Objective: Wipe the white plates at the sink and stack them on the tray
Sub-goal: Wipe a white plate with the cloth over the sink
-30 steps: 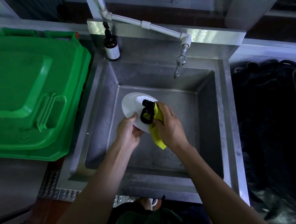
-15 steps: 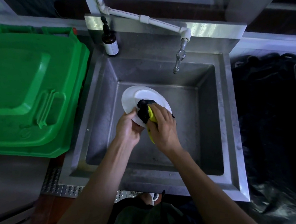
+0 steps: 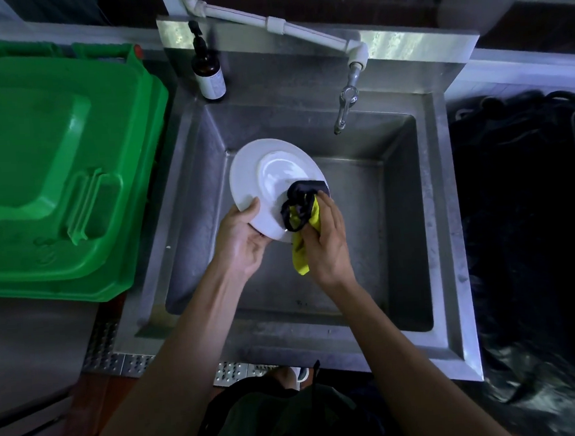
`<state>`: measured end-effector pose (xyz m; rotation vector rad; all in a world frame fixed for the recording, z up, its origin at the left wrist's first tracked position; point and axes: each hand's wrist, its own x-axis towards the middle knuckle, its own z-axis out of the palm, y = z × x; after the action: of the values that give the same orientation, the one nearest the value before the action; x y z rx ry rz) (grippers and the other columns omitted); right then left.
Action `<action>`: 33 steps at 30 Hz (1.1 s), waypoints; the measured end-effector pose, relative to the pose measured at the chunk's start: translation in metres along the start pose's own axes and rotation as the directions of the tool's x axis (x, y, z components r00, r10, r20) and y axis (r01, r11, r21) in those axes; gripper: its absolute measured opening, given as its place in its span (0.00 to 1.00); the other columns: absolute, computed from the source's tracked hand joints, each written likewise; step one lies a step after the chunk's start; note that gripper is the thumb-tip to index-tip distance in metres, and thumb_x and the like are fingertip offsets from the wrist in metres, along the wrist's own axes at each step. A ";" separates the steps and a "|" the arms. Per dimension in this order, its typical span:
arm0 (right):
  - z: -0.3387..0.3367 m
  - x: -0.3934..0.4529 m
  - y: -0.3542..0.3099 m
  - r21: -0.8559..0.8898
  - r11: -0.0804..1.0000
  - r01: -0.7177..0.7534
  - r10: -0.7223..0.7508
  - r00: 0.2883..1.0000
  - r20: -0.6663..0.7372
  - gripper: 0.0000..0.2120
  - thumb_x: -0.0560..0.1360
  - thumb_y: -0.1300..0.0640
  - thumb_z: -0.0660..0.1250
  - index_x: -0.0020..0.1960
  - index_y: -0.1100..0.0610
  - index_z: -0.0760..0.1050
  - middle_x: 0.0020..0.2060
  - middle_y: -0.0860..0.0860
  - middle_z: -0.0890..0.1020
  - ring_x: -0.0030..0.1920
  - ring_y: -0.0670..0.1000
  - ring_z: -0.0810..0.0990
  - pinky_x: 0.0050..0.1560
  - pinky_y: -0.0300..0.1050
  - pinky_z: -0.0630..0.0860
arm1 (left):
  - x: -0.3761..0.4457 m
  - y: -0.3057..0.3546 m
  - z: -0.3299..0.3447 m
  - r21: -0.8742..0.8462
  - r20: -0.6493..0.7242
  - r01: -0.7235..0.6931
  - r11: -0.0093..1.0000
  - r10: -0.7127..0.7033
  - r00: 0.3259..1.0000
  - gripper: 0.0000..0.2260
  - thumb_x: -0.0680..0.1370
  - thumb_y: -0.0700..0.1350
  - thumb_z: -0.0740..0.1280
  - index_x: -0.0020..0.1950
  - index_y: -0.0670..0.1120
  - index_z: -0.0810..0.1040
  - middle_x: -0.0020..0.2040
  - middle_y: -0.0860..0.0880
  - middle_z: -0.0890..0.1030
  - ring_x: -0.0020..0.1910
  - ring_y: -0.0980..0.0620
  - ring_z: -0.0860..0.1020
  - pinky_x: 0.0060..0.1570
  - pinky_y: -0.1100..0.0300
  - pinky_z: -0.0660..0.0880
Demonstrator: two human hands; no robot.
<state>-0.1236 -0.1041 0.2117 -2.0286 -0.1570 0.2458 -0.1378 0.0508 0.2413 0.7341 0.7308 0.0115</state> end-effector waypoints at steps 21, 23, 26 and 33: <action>-0.040 0.074 -0.009 0.097 0.993 -0.075 0.074 0.997 0.017 0.17 0.73 0.61 0.61 0.60 0.51 0.76 0.56 0.49 0.80 0.59 0.53 0.76 0.65 0.58 0.72 | -0.007 0.010 -0.029 0.285 0.224 0.019 0.958 -0.086 0.971 0.19 0.73 0.36 0.70 0.64 0.40 0.78 0.58 0.42 0.85 0.55 0.43 0.84 0.44 0.49 0.83; -0.042 0.077 -0.012 0.012 1.000 -0.024 0.024 0.999 0.039 0.22 0.72 0.63 0.61 0.64 0.53 0.74 0.61 0.50 0.79 0.62 0.55 0.74 0.67 0.59 0.69 | -0.007 0.009 -0.029 0.320 0.210 0.045 0.946 -0.117 0.971 0.21 0.72 0.37 0.70 0.65 0.39 0.78 0.59 0.41 0.84 0.55 0.42 0.84 0.45 0.47 0.83; -0.041 0.081 -0.019 -0.106 0.992 0.068 -0.059 0.995 0.085 0.26 0.73 0.66 0.62 0.71 0.54 0.71 0.69 0.50 0.75 0.69 0.55 0.70 0.70 0.60 0.65 | -0.006 0.006 -0.027 0.351 0.193 0.069 0.934 -0.144 0.971 0.22 0.70 0.38 0.71 0.64 0.38 0.79 0.58 0.39 0.84 0.54 0.40 0.83 0.47 0.45 0.83; -0.029 0.068 -0.036 -0.264 0.915 0.304 -0.250 0.943 0.218 0.28 0.73 0.66 0.62 0.73 0.56 0.70 0.75 0.49 0.69 0.74 0.55 0.64 0.72 0.61 0.62 | -0.005 -0.001 -0.023 0.356 0.218 0.042 0.934 -0.127 0.968 0.15 0.73 0.34 0.71 0.60 0.39 0.81 0.54 0.40 0.85 0.52 0.41 0.84 0.42 0.50 0.82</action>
<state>-0.0509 -0.0982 0.2499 -2.2453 -0.6255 0.2352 -0.1554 0.0625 0.2321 1.0230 0.5374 -0.2888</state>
